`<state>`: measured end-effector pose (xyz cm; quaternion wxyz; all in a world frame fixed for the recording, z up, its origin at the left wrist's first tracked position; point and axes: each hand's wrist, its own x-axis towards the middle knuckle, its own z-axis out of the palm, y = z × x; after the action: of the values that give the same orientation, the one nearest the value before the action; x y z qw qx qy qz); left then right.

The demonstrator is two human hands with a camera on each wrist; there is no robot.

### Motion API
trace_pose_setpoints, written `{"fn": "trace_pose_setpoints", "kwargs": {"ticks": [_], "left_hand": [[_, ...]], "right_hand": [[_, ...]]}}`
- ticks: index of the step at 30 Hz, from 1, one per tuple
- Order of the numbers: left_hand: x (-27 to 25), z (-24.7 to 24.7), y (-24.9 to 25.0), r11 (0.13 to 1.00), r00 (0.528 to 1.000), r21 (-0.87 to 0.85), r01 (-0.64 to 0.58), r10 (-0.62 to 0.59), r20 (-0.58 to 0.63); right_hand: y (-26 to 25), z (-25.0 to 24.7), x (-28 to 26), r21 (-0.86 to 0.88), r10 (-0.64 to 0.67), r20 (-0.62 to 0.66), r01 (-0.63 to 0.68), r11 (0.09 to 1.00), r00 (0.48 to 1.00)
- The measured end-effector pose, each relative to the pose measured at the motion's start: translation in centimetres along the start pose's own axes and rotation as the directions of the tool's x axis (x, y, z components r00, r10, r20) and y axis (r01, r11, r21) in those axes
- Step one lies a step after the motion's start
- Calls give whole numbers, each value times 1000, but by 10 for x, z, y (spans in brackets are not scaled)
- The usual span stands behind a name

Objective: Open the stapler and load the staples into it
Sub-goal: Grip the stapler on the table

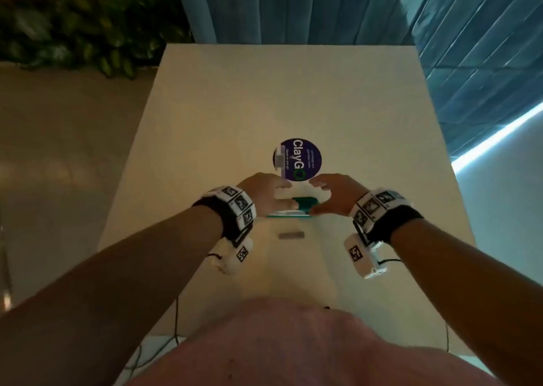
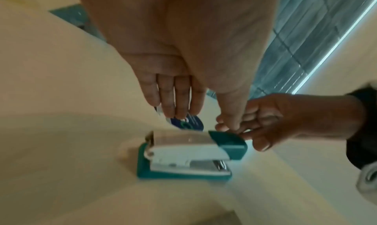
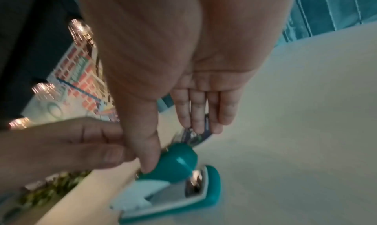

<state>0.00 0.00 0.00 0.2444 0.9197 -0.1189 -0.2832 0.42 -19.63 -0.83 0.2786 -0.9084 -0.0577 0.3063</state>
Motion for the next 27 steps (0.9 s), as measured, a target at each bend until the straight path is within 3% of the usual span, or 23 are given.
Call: {"fn": "trace_pose_setpoints", "kwargs": {"ticks": [3,5,9,18,27], "left_hand": [[7,12,7,992,993,112,-65,54,102],[9,19,10,987,991,133,-91,77,108],[13,23,14,987,993,108,-117,116,17],[14,26,13,987,986,39,-155,157,-50],[-7,-3,-15,952,946,-203,-231,171,-275]], "right_hand": [[2,9,4,-116,18,32,-14,993,999],[3,14,5,-136,4,0,-4,991,1000],[3,19,6,-144,-14,-55,6,990,998],[3,25,6,-152,6,-70,-17,988,998],[6,24,5,-67,30,-119,-38,997,992]]}}
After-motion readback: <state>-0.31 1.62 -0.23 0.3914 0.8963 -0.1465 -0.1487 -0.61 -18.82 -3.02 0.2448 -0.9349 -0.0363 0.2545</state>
